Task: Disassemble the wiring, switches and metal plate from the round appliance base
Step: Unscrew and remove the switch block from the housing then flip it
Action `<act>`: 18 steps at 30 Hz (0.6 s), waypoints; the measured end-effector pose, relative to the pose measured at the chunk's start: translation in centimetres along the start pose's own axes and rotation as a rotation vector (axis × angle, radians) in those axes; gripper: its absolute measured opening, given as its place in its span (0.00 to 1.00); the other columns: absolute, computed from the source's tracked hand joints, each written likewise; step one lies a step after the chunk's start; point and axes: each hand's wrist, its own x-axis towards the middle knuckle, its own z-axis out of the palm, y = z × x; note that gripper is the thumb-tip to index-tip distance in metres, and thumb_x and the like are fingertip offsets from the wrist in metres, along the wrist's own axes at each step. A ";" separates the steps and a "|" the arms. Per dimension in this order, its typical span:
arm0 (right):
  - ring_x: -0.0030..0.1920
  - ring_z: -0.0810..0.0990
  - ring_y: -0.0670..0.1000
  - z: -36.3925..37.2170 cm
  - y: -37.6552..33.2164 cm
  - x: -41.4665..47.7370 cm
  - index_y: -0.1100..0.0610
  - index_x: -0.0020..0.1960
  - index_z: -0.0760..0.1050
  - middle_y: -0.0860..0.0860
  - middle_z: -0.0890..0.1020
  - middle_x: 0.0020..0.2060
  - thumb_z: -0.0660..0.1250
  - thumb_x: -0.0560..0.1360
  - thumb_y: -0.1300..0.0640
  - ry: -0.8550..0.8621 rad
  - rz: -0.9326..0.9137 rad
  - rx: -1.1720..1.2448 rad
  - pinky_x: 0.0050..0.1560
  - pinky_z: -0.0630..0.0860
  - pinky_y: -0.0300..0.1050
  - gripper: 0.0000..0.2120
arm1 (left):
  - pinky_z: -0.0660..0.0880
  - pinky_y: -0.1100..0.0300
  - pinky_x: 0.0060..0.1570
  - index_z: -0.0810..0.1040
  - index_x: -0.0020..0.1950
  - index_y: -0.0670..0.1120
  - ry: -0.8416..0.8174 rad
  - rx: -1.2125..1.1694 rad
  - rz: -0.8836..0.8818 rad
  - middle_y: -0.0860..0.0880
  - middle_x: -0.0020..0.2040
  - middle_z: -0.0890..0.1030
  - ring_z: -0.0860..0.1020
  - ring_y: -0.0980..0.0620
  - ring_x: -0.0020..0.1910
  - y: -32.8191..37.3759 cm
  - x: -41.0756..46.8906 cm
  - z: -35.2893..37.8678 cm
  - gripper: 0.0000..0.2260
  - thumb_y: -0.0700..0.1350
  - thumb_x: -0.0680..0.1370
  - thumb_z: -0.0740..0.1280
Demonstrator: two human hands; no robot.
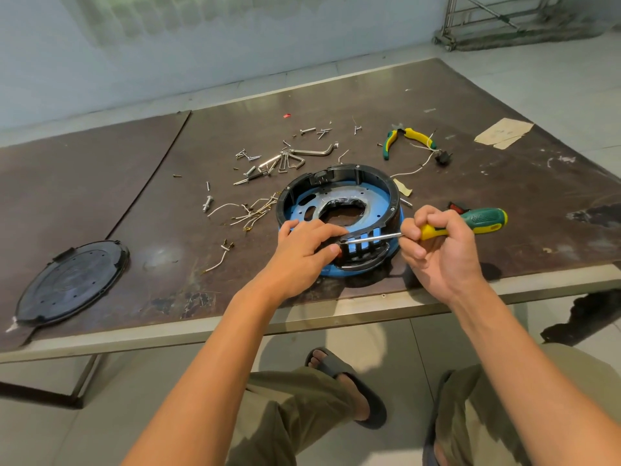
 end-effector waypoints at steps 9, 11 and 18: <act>0.23 0.69 0.46 -0.3 0.7 -0.8 0.55 0.36 0.73 0.50 0.72 0.30 0.52 0.80 0.59 0.050 -0.038 0.011 0.20 0.64 0.35 0.18 | 0.49 0.52 0.71 0.72 0.59 0.65 0.031 0.008 0.020 0.57 0.52 0.76 0.67 0.66 0.57 -0.3 0.0 0.3 0.12 0.52 0.79 0.56; 0.23 0.69 0.46 -0.2 0.8 -0.7 0.55 0.36 0.72 0.50 0.72 0.30 0.52 0.81 0.59 0.062 -0.029 0.027 0.19 0.64 0.35 0.17 | 0.50 0.52 0.71 0.72 0.59 0.65 0.033 0.015 0.023 0.56 0.51 0.76 0.67 0.66 0.56 -0.3 0.0 0.3 0.12 0.52 0.79 0.56; 0.23 0.66 0.44 -0.1 0.7 0.5 0.53 0.34 0.72 0.47 0.70 0.29 0.54 0.81 0.57 0.169 0.065 0.044 0.18 0.62 0.35 0.17 | 0.48 0.54 0.70 0.74 0.59 0.63 0.024 0.007 0.016 0.56 0.51 0.76 0.68 0.64 0.54 0.1 0.0 0.1 0.13 0.52 0.78 0.56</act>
